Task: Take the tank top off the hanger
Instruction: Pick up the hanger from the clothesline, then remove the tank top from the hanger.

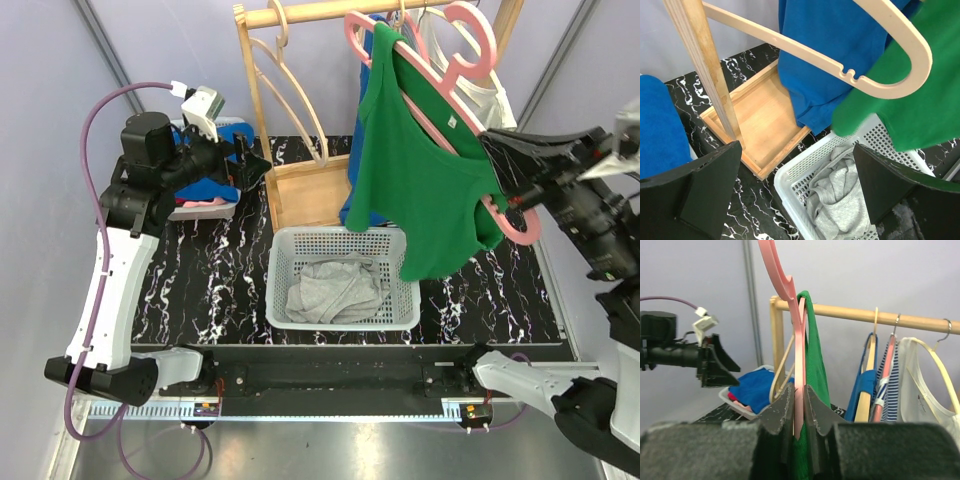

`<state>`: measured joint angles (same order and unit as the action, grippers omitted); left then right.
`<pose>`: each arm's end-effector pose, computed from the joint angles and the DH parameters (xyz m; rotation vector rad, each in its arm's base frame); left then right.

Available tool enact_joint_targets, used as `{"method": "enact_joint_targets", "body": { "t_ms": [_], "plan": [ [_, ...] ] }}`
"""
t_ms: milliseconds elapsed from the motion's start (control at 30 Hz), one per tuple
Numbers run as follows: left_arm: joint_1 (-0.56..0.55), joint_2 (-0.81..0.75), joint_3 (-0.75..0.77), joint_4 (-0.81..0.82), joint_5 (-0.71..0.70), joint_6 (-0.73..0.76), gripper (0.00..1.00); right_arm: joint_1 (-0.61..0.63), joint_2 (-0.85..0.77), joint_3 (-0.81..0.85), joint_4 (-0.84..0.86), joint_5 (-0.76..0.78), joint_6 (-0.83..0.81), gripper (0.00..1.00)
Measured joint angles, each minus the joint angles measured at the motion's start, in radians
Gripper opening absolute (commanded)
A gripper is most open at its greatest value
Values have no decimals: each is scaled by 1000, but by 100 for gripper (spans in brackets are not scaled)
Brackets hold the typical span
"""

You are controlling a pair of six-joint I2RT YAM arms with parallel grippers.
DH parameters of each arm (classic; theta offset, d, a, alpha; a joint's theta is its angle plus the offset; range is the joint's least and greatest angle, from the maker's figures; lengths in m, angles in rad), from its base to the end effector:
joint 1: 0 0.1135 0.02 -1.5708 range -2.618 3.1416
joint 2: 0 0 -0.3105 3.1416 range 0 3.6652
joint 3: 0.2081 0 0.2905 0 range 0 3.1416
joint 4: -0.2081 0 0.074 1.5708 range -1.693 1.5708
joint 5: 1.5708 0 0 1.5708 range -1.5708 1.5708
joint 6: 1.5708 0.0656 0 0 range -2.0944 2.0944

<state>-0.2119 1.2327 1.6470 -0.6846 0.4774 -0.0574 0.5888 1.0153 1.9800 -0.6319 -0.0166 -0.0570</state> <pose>0.2679 -0.0885 0.5405 0.4775 1.7932 -0.6263 0.0832 0.0569 0.6907 -0.4110 1.1823 0.4717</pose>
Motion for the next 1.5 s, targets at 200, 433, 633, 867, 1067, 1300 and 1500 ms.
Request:
{"method": "enact_joint_targets", "body": {
  "t_ms": [200,433,633,867,1067,1300,1500],
  "plan": [
    [0,2,0,7,18,-16,99,0,-24,23,-9,-110,29,12],
    [0,-5,0,6,18,-62,99,0,39,72,-45,-187,63,11],
    [1,-45,17,-60,58,-29,99,0,124,111,-103,-267,72,11],
    [2,-151,157,-211,222,255,99,0,83,-125,-116,-324,73,10],
    [1,-255,227,-219,398,401,99,0,59,-260,-121,-357,79,9],
    [-21,-172,193,-179,582,408,99,0,60,-264,-87,-448,106,7],
    [-62,-44,159,-154,613,404,99,0,63,-264,-68,-550,124,7]
  ]
}}
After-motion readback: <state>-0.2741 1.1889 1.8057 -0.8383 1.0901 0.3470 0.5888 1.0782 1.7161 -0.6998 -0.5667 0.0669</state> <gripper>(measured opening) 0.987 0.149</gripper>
